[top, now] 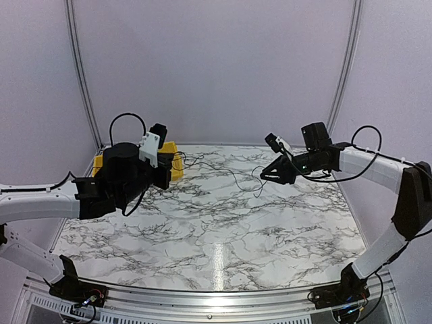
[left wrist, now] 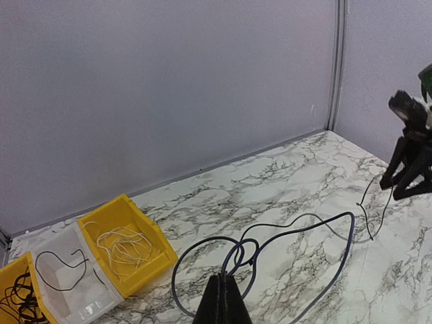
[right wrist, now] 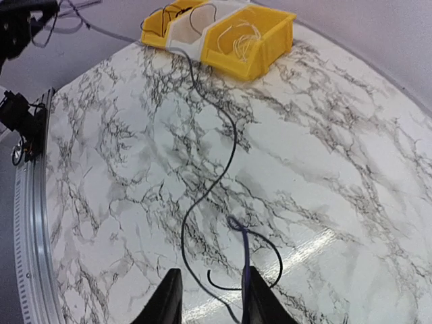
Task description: Untangle the cables
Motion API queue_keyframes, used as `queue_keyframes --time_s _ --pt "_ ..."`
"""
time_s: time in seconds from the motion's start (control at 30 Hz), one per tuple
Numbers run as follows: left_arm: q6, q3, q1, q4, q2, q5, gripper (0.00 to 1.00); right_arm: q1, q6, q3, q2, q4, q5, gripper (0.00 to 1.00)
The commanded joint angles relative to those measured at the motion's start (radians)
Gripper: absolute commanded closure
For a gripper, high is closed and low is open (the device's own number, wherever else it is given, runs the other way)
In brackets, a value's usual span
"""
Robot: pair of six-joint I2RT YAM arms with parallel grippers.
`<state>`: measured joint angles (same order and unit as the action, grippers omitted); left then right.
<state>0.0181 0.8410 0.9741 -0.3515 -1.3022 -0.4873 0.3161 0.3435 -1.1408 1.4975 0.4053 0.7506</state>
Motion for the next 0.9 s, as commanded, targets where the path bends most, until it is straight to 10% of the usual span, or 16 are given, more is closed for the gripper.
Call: queue_keyframes --time_s 0.0,0.23,0.87 --pt "-0.012 0.116 -0.092 0.179 0.048 0.038 1.0 0.01 0.03 -0.061 0.044 0.058 0.075 0.64" --pt "-0.049 0.289 -0.217 0.333 0.051 0.097 1.0 0.01 0.09 0.028 0.047 0.05 0.106 0.47" --pt "-0.159 0.765 -0.399 0.492 -0.078 0.111 1.0 0.011 0.168 0.096 0.084 0.038 0.015 0.48"
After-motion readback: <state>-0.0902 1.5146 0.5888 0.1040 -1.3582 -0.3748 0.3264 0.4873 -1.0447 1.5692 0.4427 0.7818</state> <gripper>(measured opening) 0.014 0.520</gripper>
